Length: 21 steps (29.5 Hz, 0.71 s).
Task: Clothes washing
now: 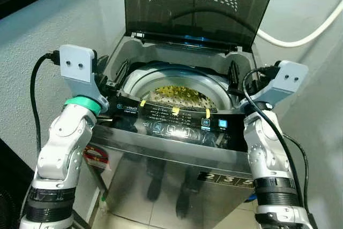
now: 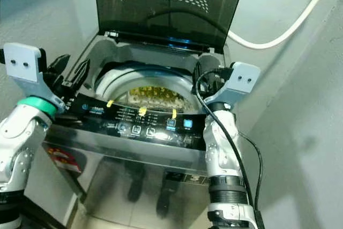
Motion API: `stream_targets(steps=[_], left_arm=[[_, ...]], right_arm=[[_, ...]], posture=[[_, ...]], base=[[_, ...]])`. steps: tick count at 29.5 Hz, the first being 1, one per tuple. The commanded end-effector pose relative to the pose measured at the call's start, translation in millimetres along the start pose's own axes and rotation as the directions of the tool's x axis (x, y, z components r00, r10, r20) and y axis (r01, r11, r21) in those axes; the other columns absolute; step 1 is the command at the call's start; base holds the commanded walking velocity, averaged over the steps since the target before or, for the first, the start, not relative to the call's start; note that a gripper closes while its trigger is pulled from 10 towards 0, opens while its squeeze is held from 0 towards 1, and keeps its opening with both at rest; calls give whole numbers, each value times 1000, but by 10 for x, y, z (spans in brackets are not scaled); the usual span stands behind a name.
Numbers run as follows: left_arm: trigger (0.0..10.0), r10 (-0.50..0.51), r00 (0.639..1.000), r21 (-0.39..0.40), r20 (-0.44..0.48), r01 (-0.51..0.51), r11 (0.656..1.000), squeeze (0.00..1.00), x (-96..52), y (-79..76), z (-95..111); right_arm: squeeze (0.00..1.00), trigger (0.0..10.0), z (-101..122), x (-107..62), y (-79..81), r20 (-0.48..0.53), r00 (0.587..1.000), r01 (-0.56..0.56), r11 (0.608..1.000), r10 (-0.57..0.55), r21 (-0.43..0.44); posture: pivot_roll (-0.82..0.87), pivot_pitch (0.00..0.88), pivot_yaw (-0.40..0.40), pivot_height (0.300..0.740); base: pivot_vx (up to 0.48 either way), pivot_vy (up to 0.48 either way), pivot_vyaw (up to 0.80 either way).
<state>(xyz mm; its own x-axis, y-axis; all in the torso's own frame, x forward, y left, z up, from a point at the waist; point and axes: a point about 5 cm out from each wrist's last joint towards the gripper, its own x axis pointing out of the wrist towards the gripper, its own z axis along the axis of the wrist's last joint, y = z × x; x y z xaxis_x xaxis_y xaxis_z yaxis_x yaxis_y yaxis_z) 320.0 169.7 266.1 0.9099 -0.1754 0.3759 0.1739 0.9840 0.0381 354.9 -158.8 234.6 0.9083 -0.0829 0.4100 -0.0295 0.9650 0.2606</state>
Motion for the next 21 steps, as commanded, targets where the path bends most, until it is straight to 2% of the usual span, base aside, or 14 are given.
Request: stream_targets(steps=[1, 11, 21], left_arm=[[10000, 11, 1000, 5, -3, -11, 1000, 0, 10, 10, -12], [10000, 48, 999, 3, -3, -48, 999, 0, 28, 28, -30], [10000, 74, 997, 3, 7, -74, 997, 0, 51, 42, -30]], right_arm=[[0, 10000, 34, 18, 27, 19, 1000, 3, 1000, -3, -6], [0, 10000, 29, -3, 147, 39, 999, -31, 999, 32, -19], [0, 10000, 24, 5, 135, 39, 999, -37, 999, 38, -27]], posture=[[112, 2, 15, 740], [110, 0, 7, 740], [106, 0, -5, 740]], base=[[0, 0, 0], [0, 0, 0], [0, 0, 0]])
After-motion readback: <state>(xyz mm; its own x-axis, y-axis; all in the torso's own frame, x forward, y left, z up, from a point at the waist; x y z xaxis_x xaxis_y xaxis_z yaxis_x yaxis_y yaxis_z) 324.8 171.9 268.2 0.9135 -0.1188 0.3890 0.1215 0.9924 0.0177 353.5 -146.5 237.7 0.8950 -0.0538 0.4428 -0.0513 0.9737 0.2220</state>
